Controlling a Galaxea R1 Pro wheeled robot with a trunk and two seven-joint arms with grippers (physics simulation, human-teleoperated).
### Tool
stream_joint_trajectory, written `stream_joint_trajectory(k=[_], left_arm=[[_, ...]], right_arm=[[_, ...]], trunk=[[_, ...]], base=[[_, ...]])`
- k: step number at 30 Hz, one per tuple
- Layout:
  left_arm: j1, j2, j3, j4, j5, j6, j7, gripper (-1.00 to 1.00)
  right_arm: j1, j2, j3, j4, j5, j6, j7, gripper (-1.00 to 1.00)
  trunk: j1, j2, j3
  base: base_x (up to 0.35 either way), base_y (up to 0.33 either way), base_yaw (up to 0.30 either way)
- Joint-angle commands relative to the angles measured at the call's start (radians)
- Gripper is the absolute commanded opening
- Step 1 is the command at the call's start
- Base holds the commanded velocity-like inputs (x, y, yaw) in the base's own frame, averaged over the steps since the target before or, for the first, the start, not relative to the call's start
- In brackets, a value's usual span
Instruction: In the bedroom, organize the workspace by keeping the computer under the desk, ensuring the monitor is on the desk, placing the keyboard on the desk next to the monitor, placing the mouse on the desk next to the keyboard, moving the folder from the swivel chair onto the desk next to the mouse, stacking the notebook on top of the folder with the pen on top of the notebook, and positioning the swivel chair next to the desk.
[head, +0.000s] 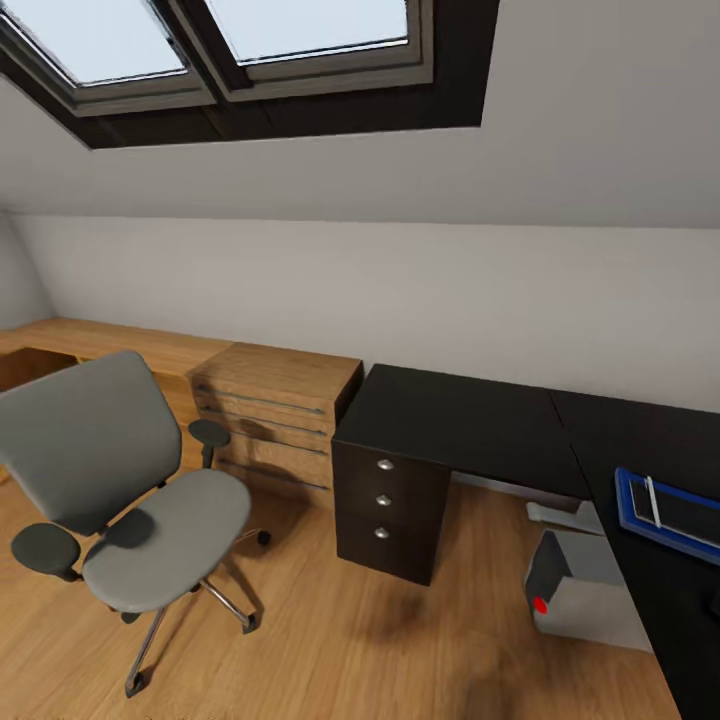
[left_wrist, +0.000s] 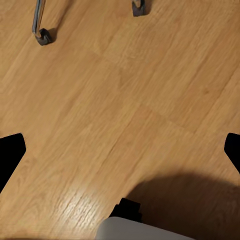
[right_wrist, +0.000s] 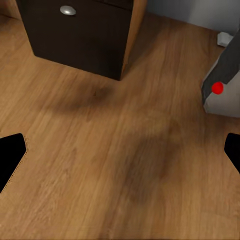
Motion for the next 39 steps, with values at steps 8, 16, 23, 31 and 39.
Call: stream_joint_trajectory(k=[8,16,23,31,39], left_arm=[[-0.001,0.0,-0.009,0.0,0.009,-0.005,0.003,1.0],[-0.001,0.0,-0.008,0.0,0.009,-0.006,0.003,1.0],[-0.001,0.002,-0.006,0.0,0.009,-0.008,0.003,1.0],[-0.001,0.001,-0.005,0.0,0.009,-0.008,0.004,1.0],[-0.001,0.001,-0.005,0.0,0.009,-0.008,0.004,1.0]], right_arm=[[-0.001,-0.001,0.006,0.0,0.001,-0.001,-0.01,1.0],[-0.001,-0.001,0.006,0.0,0.001,-0.001,-0.01,1.0],[0.0,0.0,0.006,0.0,0.001,-0.001,-0.01,1.0],[-0.001,0.001,0.006,0.0,0.001,-0.001,-0.01,1.0],[-0.001,0.001,0.006,0.0,0.001,-0.001,-0.01,1.0]], trunk=[[0.0,-0.001,0.006],[0.0,-0.001,0.01],[0.0,-0.001,0.011],[0.0,-0.001,0.011],[0.0,-0.001,0.011]], base=[[0.022,0.0,0.236],[0.253,0.027,0.264],[0.083,0.005,0.277],[0.003,0.0,0.282],[0.0,0.0,0.285]])
